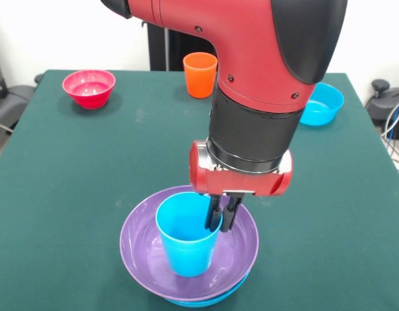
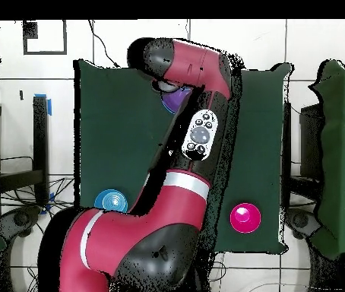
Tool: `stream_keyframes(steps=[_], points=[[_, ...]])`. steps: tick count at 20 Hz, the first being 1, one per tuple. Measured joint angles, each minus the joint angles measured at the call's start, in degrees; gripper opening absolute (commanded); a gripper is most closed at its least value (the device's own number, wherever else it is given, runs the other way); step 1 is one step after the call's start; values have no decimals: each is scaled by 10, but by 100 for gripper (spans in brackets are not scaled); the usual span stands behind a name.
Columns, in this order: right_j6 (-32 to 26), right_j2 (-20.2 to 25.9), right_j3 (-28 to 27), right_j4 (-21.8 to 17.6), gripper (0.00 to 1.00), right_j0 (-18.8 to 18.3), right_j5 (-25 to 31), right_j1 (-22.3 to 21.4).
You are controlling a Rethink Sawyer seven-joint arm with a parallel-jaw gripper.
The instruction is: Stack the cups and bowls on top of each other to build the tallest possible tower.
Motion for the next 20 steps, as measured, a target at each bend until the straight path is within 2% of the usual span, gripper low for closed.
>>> stream_keyframes(steps=[20], points=[[0, 0, 29, 0, 0, 4, 0, -3]])
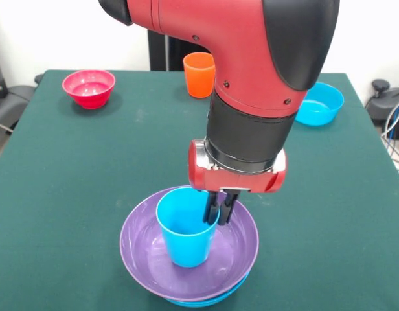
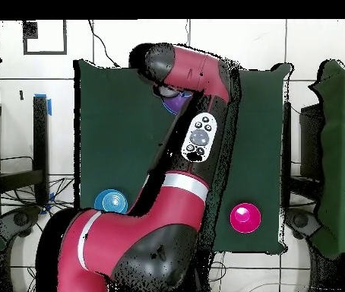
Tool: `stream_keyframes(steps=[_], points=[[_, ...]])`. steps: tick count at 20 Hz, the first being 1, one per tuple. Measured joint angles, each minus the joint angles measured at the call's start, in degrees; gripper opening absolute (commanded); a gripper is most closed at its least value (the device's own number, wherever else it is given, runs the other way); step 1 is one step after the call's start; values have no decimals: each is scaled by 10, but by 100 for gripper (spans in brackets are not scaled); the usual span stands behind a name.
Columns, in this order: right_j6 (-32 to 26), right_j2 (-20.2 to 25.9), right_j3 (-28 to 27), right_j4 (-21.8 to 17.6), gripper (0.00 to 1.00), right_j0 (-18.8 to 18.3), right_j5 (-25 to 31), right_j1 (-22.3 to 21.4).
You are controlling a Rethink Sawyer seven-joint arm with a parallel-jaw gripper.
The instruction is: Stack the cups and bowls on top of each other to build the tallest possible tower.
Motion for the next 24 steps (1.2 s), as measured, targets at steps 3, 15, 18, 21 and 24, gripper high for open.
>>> stream_keyframes(steps=[3, 15, 18, 21, 24], points=[[0, 0, 9, 0, 0, 1, 0, 0], [0, 1, 13, 0, 0, 0, 0, 0], [0, 1, 13, 0, 0, 0, 0, 0], [0, 1, 13, 0, 0, 0, 0, 0], [0, 1, 13, 0, 0, 0, 0, 0]])
